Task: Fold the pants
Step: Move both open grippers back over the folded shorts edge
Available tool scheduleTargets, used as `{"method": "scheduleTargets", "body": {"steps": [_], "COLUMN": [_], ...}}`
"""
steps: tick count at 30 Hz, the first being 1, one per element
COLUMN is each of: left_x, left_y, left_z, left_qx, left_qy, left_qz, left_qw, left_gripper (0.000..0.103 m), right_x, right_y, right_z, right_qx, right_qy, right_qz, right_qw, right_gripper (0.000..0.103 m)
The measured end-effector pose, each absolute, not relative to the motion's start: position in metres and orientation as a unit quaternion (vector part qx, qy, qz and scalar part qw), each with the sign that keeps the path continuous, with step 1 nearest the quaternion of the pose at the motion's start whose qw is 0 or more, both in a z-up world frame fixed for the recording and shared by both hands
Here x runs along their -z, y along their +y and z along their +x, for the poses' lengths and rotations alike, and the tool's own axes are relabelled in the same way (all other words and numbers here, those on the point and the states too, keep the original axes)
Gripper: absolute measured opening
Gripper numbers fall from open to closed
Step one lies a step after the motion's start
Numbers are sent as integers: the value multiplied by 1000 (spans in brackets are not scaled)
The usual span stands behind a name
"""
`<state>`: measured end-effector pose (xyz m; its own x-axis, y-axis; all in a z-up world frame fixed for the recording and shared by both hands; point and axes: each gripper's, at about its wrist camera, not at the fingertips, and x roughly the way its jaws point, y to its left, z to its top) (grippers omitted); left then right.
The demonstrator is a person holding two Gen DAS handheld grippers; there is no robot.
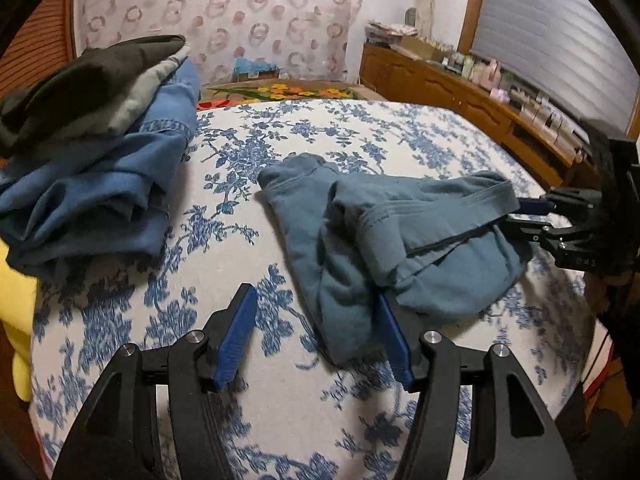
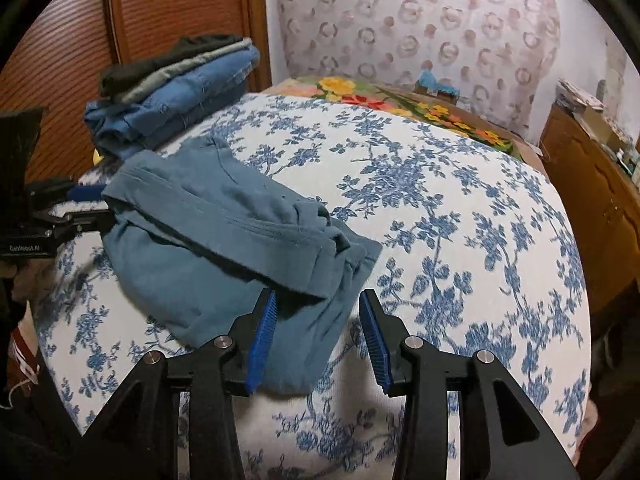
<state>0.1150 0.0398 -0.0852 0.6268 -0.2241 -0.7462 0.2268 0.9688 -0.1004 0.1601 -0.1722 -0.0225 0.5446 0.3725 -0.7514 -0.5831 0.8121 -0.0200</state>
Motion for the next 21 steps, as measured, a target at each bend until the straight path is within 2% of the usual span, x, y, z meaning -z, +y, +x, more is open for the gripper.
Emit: {"method": "scheduleTargets", "body": {"steps": [7,21], "left_x": [81,75], "left_y": [34,37], "left_z": [139,194], "left_qx": [128,103], "left_qy": [420,408], "left_qz": [15,4], "left_qw": [898,907], "left_gripper": [61,61], "right_x": [25,18], "right_y": [-156,-163], "right_z": [177,229], "right_qx": [-284,-303], "right_qy": [390,374], "right_qz": [-173,-117], "right_qw": [859,869], "right_gripper": [44,44]}}
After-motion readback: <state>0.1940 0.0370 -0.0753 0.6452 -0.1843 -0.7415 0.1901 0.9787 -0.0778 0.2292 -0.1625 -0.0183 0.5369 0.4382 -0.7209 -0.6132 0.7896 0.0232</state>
